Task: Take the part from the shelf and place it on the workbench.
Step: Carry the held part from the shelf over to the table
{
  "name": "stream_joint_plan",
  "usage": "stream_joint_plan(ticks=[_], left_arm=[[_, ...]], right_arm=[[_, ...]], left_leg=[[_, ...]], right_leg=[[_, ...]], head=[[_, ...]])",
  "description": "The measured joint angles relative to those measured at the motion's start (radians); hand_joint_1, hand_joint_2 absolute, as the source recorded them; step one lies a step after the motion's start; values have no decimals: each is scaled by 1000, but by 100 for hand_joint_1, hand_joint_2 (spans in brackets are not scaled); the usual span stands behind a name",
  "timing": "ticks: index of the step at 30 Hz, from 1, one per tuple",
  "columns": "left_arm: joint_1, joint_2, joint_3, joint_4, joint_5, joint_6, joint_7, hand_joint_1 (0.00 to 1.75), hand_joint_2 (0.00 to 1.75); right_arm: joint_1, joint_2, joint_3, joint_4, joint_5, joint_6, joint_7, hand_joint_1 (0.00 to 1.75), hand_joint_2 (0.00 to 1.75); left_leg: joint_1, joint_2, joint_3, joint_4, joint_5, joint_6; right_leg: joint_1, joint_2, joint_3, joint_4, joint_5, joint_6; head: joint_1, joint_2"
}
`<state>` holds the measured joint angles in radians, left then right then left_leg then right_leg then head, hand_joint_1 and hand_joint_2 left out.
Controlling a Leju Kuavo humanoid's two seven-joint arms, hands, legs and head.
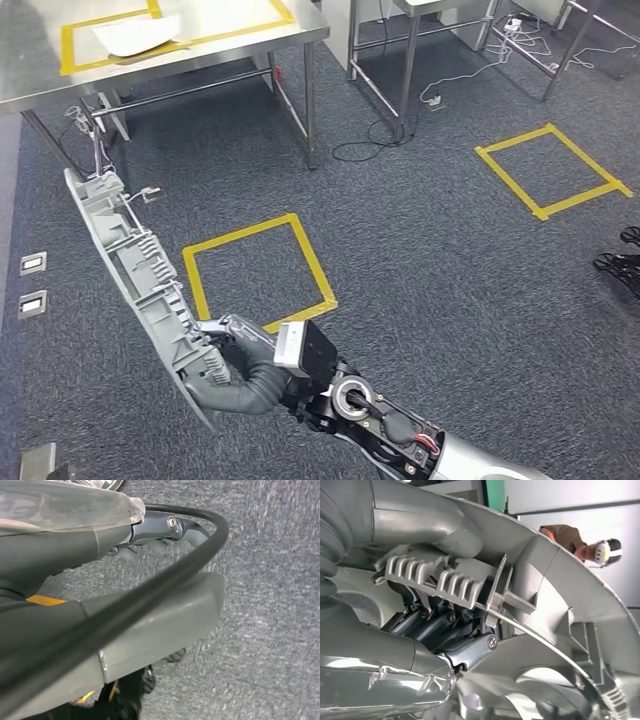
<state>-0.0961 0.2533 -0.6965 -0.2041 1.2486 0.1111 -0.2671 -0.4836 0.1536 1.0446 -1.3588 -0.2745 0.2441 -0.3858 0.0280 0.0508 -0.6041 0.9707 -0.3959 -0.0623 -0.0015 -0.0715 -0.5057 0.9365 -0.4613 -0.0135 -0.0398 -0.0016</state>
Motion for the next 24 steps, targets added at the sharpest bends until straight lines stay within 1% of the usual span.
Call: stream_joint_plan(ticks=[1,2,3,4,5,6,7,8,9,10,11,12,13,14,15,16,17,18,19,20,21,22,23,24], left_arm=[[-1,0,0,0,-2,-2,0,0,0],[0,0,0,0,-4,-4,-1,0,0],[1,0,0,0,-5,-4,-1,0,0],[3,0,0,0,-6,-5,0,0,0],[3,0,0,0,-7,-5,0,0,0],[2,1,0,0,-7,-5,0,0,0],[2,2,0,0,-7,-4,0,0,0],[1,2,0,0,-7,-4,0,0,0],[1,3,0,0,-6,-4,0,0,0],[2,3,0,0,-6,-4,1,0,0],[2,3,0,0,-6,-4,1,0,0],[2,3,0,0,-6,-4,1,0,0],[2,3,0,0,-6,-4,1,0,0],[2,1,0,0,-6,-4,1,0,0],[0,1,0,0,-6,-4,2,0,0],[0,1,0,0,-5,-4,3,0,0],[0,1,0,0,-3,-3,3,0,0],[3,1,-1,0,-1,-2,4,0,0],[6,2,-1,0,1,-1,4,0,0],[7,2,-1,0,2,0,4,0,0],[6,2,-1,0,3,1,4,0,0],[3,3,-1,0,4,3,3,0,0],[1,3,-1,0,5,4,3,0,0],[-1,2,-1,0,5,6,3,0,0]], right_arm=[[0,-1,0,-1,1,-3,1,155,175],[0,-2,-1,-1,1,-5,2,155,175],[0,-3,-1,-2,1,-6,2,155,175],[-1,-3,-1,-2,0,-7,2,155,175],[-1,-3,-1,-2,-2,-7,2,155,175],[-1,-3,-1,-2,-3,-7,2,155,175],[-1,-4,-1,-2,-4,-7,2,155,175],[0,-5,-1,-2,-5,-6,2,155,175],[1,-6,-1,-2,-5,-6,2,155,175],[2,-8,-1,-2,-5,-6,3,155,175],[3,-8,-1,-2,-5,-6,3,155,175],[3,-9,-1,-2,-5,-6,3,155,175],[3,-9,-1,-2,-5,-6,3,155,175],[3,-9,-1,-2,-5,-6,3,155,175],[2,-9,-1,-2,-5,-5,3,155,175],[2,-10,-1,-2,-5,-4,2,155,175],[1,-10,-1,-2,-6,-2,1,155,175],[0,-10,-1,-2,-6,1,0,155,175],[0,-9,-1,-2,-6,4,-2,155,175],[0,-8,-1,-2,-6,8,-4,155,175],[-1,-7,-1,-1,-5,11,-6,155,175],[-1,-6,-1,-1,-4,13,-7,155,175],[-1,-6,-1,0,-4,14,-8,155,175],[-1,-6,-1,1,-4,15,-8,155,175]], left_leg=[[-3,8,12,-24,3,9],[-6,5,11,-26,0,19],[-6,-7,10,-26,-1,28],[-5,-15,11,-26,-2,35],[-4,-24,12,-27,-1,42],[-3,-32,14,-28,-1,49],[-3,-41,15,-28,-1,54],[-5,-50,15,-28,-2,58],[-7,-61,15,-27,-2,61],[-10,-73,16,-27,-3,62],[-12,-87,18,-27,-3,63],[-14,-102,21,-27,-4,63],[-15,-116,24,-27,-5,63],[-16,-129,26,-26,-6,62],[-16,-142,24,-25,-6,60],[-13,-153,19,-24,-4,56],[-10,-164,12,-24,-1,50],[-8,-176,7,-25,3,43],[-6,-181,4,-25,4,37],[-8,-171,-1,-16,-1,33],[-10,-149,-15,13,-18,29],[-11,-120,-39,63,-45,25],[-11,-91,-74,131,-77,20],[-8,-75,-111,201,-105,15]], right_leg=[[3,-7,2,1,-4,6],[6,-15,4,2,-8,12],[5,-22,7,2,-11,17],[3,-20,8,6,-18,23],[1,-6,2,23,-33,27],[-2,15,-14,64,-59,31],[-3,39,-43,129,-95,33],[-3,56,-79,209,-132,34],[-3,64,-114,282,-160,33],[-2,67,-137,328,-169,31],[-1,69,-142,330,-155,27],[0,73,-127,288,-120,22],[1,86,-98,215,-73,15],[1,113,-66,141,-34,6],[1,137,-40,80,-6,1],[2,155,-25,44,6,-4],[2,161,-20,30,5,-6],[2,151,-17,21,6,-7],[0,137,-12,13,7,-8],[-3,124,-7,4,10,-10],[-6,111,-1,-4,13,-13],[-8,96,3,-10,15,-15],[-7,82,4,-12,15,-18],[-6,68,3,-12,15,-19]], head=[[0,0],[2,0],[6,0],[11,0],[14,0],[19,0],[25,0],[32,0],[38,0],[42,0],[45,0],[48,0],[51,0],[53,0],[53,0],[54,0],[55,0],[56,0],[60,0],[58,0],[52,0],[44,0],[37,0],[30,0]])
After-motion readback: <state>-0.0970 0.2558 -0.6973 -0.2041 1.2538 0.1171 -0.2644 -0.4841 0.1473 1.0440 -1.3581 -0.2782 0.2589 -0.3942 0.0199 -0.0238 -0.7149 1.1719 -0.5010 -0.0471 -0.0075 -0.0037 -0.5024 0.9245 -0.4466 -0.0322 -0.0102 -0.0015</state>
